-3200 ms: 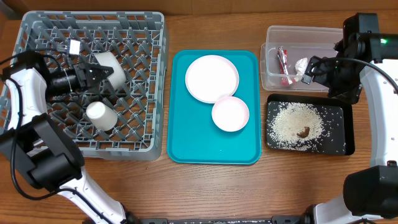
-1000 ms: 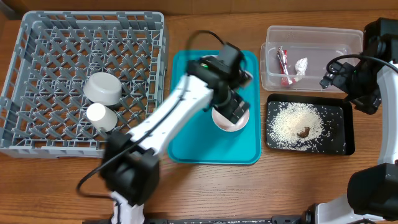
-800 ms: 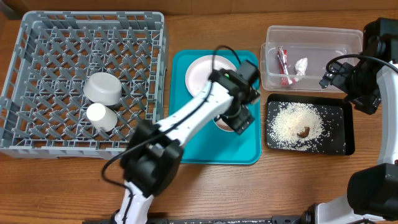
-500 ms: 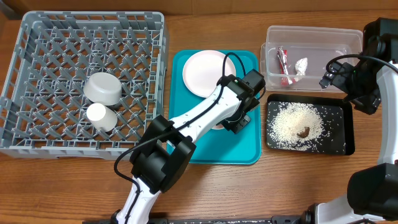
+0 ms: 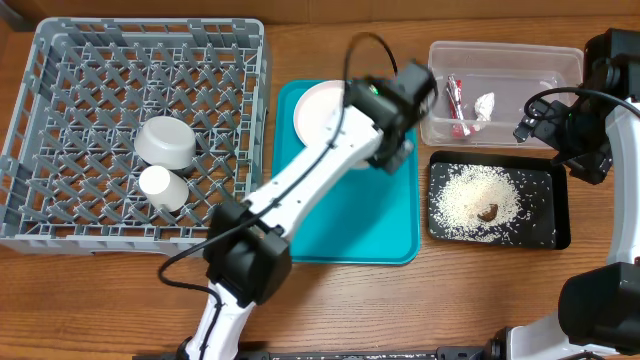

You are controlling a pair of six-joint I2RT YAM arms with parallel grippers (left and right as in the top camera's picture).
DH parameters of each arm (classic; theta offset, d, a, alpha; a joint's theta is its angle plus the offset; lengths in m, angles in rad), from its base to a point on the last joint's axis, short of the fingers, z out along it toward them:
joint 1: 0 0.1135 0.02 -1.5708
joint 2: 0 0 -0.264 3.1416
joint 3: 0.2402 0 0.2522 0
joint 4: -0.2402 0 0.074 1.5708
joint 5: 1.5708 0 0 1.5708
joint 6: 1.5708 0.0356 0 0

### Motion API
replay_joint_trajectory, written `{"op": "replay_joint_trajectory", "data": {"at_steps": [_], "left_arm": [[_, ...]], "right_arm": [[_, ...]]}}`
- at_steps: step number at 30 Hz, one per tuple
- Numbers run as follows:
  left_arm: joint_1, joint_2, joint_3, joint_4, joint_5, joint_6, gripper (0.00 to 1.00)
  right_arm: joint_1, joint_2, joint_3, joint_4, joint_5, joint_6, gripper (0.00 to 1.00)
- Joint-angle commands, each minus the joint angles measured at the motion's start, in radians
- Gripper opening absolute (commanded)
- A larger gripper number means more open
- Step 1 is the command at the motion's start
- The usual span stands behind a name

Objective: Sort waste into correct bins and load items into the dishwasher
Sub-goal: 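Carry the small pink bowl into the dish rack and release it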

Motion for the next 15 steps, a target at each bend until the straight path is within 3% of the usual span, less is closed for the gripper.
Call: {"op": "replay_joint_trajectory", "data": {"at_steps": [1, 5, 15], "left_arm": [[0.090, -0.065, 0.116, -0.021, -0.005, -0.024, 0.04], [0.204, -0.068, 0.179, -0.019, 0.068, -0.005, 0.04], [0.599, -0.067, 0.185, -0.015, 0.661, 0.180, 0.04]], "right_arm": [[-0.002, -0.020, 0.024, 0.003, 0.002, 0.005, 1.00], [-0.002, -0.020, 0.024, 0.004, 0.002, 0.005, 1.00], [-0.002, -0.020, 0.024, 0.006, 0.002, 0.005, 1.00]]}}
